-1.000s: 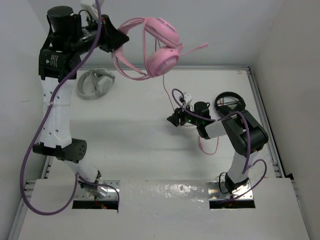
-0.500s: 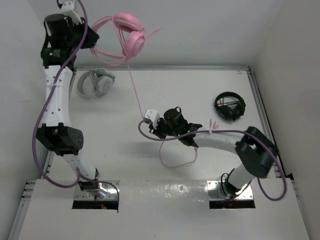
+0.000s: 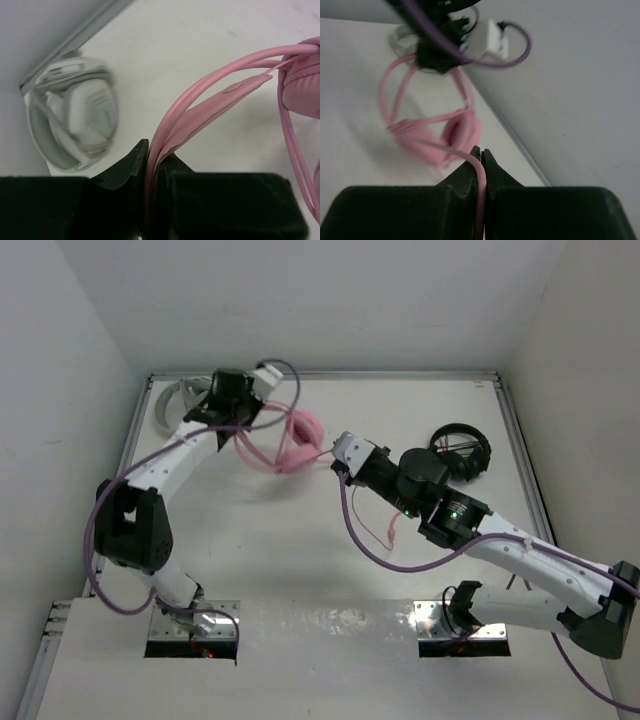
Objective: Wrap the headphones
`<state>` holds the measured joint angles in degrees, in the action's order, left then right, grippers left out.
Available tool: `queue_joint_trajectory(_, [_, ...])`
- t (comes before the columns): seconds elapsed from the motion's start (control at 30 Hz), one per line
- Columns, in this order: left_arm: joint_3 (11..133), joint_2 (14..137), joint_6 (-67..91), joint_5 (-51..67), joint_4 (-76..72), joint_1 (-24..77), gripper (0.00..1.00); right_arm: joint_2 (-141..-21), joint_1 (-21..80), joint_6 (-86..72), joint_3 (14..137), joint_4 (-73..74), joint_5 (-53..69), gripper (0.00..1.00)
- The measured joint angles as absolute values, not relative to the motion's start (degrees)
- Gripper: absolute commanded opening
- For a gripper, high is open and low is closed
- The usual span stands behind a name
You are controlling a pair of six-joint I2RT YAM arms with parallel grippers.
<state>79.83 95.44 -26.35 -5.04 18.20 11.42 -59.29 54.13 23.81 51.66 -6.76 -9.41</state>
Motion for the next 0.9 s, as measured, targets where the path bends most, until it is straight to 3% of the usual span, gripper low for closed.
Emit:
queue_joint_trajectory(0.2, [72.03, 82.59, -35.38, -2.81, 24.60, 24.69, 0.00, -67.53, 47.94, 28.93, 63.46, -4.29, -14.35, 0.00])
queue_joint_trajectory(0.5, [83.24, 76.93, -29.63, 13.08, 36.23, 25.63, 0.00, -82.11, 27.38, 21.74, 74.43, 0.69, -5.23, 0.04])
queue_joint_trajectory(0.73, [92.20, 77.21, -24.32, 21.71, 45.82, 25.45, 0.00, -93.54, 25.02, 16.53, 78.46, 3.81, 12.69, 0.27])
queue_joint_trajectory(0.9, [107.11, 79.68, -18.90, 26.24, 51.79, 25.41, 0.00, -97.38, 23.70, 8.97, 70.41, -5.76, 24.62, 0.39])
